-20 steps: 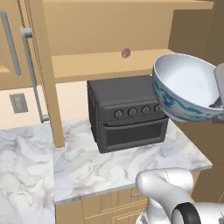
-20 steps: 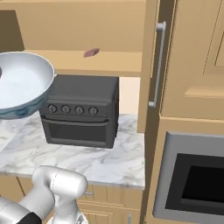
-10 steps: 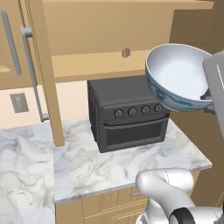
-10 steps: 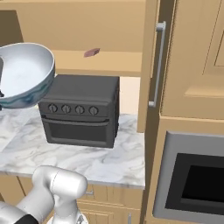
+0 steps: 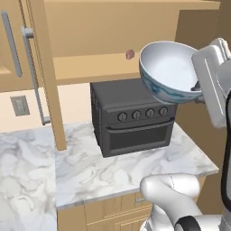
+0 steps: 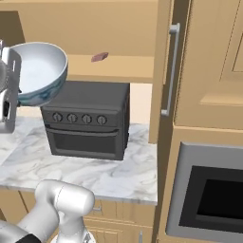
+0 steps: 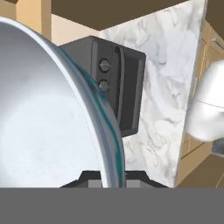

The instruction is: Pick the mug and place it in the sink. Pick the bowl and place it in the open cabinet and then close the cabinet.

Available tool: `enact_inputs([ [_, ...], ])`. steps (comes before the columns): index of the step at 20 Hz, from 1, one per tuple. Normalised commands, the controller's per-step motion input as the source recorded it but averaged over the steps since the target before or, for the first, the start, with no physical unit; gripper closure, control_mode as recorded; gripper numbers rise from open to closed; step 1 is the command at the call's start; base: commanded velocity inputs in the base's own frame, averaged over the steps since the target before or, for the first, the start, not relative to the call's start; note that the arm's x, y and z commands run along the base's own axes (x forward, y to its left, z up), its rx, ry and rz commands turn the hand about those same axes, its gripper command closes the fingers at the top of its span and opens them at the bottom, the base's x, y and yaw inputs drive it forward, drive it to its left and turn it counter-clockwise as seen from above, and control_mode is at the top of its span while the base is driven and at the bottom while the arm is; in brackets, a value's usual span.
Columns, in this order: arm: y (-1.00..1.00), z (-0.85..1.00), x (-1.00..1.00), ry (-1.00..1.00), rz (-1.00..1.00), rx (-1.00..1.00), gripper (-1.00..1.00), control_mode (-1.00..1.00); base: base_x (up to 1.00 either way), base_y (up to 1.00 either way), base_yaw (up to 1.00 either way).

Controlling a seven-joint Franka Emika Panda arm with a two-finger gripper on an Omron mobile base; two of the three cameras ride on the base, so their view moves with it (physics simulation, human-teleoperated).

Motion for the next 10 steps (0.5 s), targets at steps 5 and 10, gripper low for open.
enact_inputs([
  [5,0.0,0.0,0.58,0.0,0.09,-0.03,1.0,-1.0,0.0,0.0,0.0],
  [10,0.01,0.0,0.55,-0.05,0.07,-0.02,1.0,-1.0,0.0,0.0,0.0],
])
